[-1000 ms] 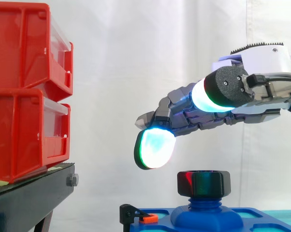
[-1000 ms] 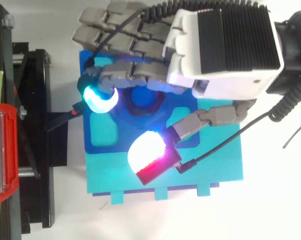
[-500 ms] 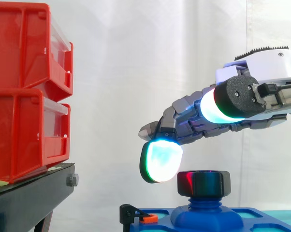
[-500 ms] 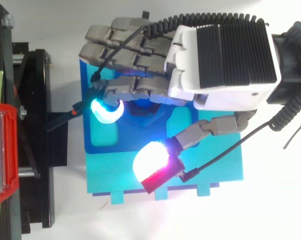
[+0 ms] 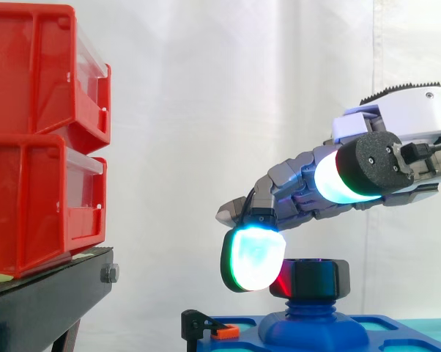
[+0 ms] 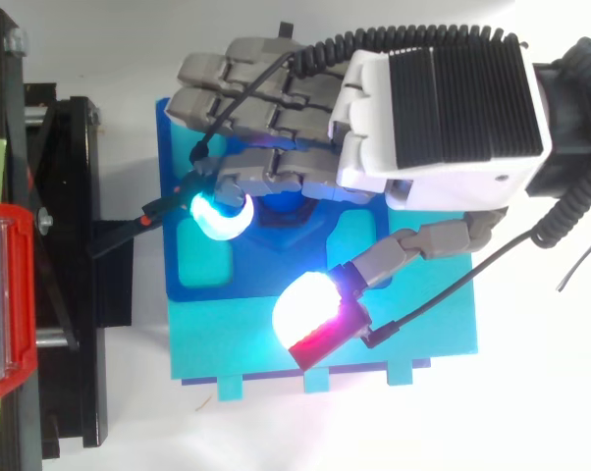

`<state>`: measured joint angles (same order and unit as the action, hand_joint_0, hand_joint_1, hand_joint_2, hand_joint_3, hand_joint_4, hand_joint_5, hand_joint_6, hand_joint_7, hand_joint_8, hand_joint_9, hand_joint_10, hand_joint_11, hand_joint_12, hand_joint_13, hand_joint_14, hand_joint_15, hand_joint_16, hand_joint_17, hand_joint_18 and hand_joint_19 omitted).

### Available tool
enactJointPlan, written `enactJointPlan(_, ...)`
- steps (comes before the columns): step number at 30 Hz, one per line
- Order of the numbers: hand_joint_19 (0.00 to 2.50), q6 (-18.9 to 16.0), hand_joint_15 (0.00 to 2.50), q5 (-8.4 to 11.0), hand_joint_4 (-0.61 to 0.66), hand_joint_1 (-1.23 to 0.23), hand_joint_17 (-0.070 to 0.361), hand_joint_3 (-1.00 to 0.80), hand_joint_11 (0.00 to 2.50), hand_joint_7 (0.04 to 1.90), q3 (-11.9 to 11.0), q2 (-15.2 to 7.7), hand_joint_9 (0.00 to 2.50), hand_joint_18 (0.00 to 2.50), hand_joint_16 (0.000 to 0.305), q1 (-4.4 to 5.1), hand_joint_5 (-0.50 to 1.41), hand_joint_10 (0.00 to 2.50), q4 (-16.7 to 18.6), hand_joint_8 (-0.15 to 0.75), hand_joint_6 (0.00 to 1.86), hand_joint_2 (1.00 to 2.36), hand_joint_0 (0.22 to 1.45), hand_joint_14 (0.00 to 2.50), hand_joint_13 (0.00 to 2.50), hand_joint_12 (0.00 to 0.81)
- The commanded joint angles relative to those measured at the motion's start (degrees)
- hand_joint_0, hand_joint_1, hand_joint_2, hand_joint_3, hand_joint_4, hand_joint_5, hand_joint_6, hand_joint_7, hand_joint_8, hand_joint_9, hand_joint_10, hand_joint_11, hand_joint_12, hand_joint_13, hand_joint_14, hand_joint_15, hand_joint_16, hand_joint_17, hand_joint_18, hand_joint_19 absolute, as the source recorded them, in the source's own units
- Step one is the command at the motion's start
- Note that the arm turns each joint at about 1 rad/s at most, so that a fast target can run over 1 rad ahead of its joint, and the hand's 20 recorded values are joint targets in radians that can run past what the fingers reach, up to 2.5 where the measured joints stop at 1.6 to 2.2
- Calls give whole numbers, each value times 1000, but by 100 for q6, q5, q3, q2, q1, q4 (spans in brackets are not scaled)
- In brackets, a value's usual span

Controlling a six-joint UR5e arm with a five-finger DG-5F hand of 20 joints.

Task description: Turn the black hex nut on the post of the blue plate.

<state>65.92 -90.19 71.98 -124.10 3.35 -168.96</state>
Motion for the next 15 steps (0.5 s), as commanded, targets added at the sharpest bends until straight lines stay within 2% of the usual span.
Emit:
enactJointPlan(1, 126, 0, 0, -7, 257, -202, 111, -500, 0, 905, 27, 0, 0, 0, 49, -9, -201, 0, 118, 227, 504, 1000, 484, 0, 0, 357)
enactJointPlan(8, 126, 0, 0, -7, 255, -202, 111, -500, 0, 904, 36, 0, 0, 0, 49, -45, -201, 0, 135, 229, 503, 1000, 484, 0, 0, 359)
enactJointPlan(12, 125, -26, 0, -148, 257, -203, 112, -500, 0, 905, 27, 0, 0, 0, 50, -141, -201, 0, 153, 228, 504, 1000, 485, 0, 0, 359)
enactJointPlan(15, 133, -26, 0, -201, 258, -204, 111, -500, 0, 903, 27, 0, 0, 0, 50, -159, -201, 0, 179, 227, 504, 1000, 485, 0, 0, 358)
